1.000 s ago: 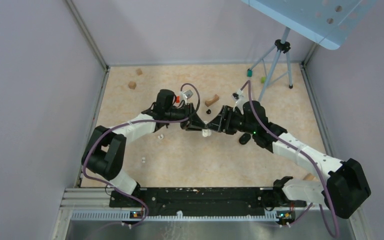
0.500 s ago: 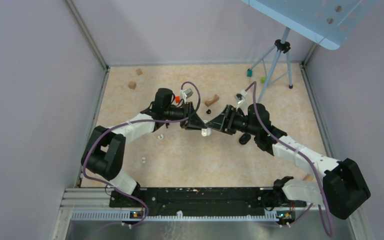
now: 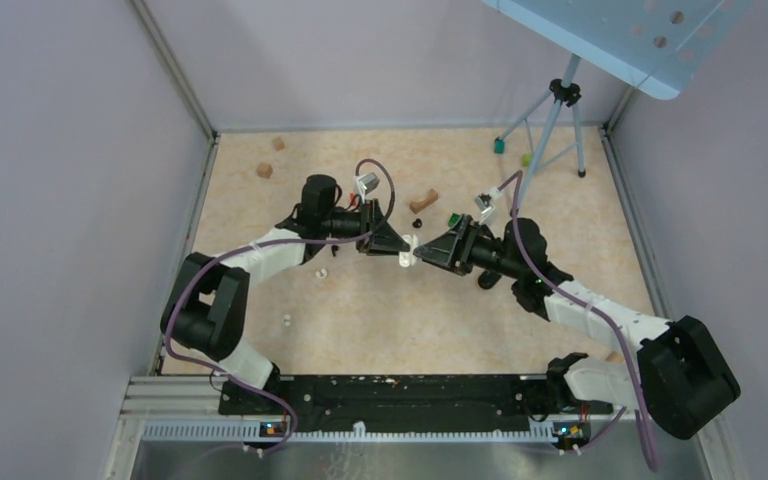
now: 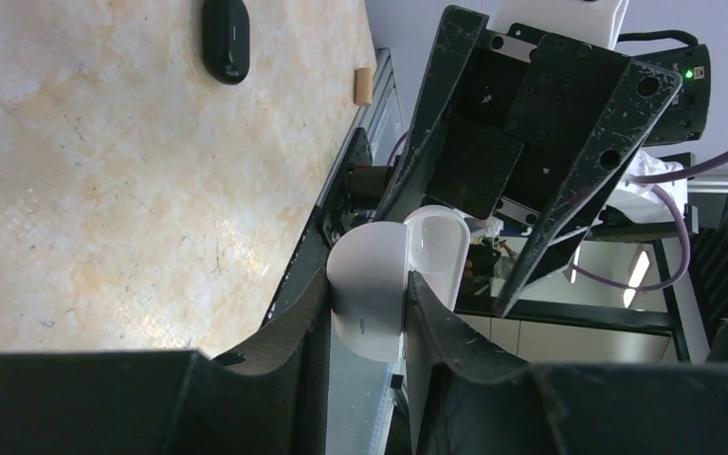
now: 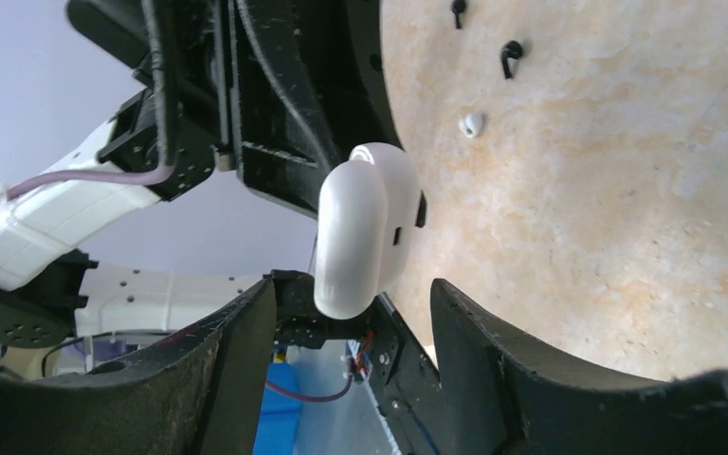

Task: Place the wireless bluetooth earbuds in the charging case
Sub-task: Pass from the left arm to the right

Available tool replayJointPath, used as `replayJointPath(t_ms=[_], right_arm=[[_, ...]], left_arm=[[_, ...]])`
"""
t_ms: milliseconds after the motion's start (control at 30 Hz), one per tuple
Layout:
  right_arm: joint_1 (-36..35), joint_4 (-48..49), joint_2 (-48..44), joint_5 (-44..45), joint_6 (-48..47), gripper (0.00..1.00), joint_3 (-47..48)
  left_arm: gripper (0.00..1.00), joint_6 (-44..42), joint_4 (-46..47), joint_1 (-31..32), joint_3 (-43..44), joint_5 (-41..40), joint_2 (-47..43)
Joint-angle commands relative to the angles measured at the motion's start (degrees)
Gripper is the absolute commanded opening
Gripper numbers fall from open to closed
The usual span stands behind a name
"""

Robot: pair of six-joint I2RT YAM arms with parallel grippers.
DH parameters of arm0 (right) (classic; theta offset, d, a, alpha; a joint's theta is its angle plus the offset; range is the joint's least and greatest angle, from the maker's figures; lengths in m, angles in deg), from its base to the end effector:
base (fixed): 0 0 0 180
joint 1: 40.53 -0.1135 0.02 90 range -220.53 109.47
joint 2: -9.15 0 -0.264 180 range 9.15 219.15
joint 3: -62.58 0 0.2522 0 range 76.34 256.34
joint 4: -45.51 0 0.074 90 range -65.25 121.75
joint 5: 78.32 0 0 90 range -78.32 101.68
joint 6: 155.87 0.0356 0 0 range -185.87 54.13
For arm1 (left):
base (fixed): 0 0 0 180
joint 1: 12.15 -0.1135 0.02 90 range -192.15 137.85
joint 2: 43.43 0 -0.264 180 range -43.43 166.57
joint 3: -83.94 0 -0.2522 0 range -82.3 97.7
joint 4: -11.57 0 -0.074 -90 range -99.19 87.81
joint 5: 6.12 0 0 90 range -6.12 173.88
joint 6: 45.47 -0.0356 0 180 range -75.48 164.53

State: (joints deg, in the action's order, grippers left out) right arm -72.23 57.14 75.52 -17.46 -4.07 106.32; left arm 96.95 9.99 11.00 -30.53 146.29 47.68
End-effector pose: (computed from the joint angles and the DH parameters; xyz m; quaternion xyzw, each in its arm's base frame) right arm 0.2037 0.1462 0.2383 0.0394 0.7627 0.5814 0.2804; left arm 0.2939 -0.1600 0.2273 0.0769 0.7745 -0.6226 0.0815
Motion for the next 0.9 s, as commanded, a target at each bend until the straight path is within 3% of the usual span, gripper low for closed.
replayJointPath(t_ms=[0, 200, 400, 867], right_arm=[[0.53, 11.1, 0.31, -3.39, 2.8, 0.6, -0.64], [0.67, 20.99, 3.27, -4.25, 7.65, 0.6, -3.15], [0.67, 21.17, 4.75, -3.94, 7.4, 0.59, -2.36], [0.68, 25.17, 9.39, -3.43, 9.21, 0.42, -0.18]], left_arm=[[0.05, 2.25, 6.5, -0.63, -0.73, 2.96, -2.78], [0.05, 3.04, 7.8, -0.85, -0.96, 3.76, -2.82], [0.05, 3.51, 8.46, -0.88, -1.36, 4.02, -3.29], [0.05, 4.7, 10.18, -0.91, -1.96, 4.36, -3.16]])
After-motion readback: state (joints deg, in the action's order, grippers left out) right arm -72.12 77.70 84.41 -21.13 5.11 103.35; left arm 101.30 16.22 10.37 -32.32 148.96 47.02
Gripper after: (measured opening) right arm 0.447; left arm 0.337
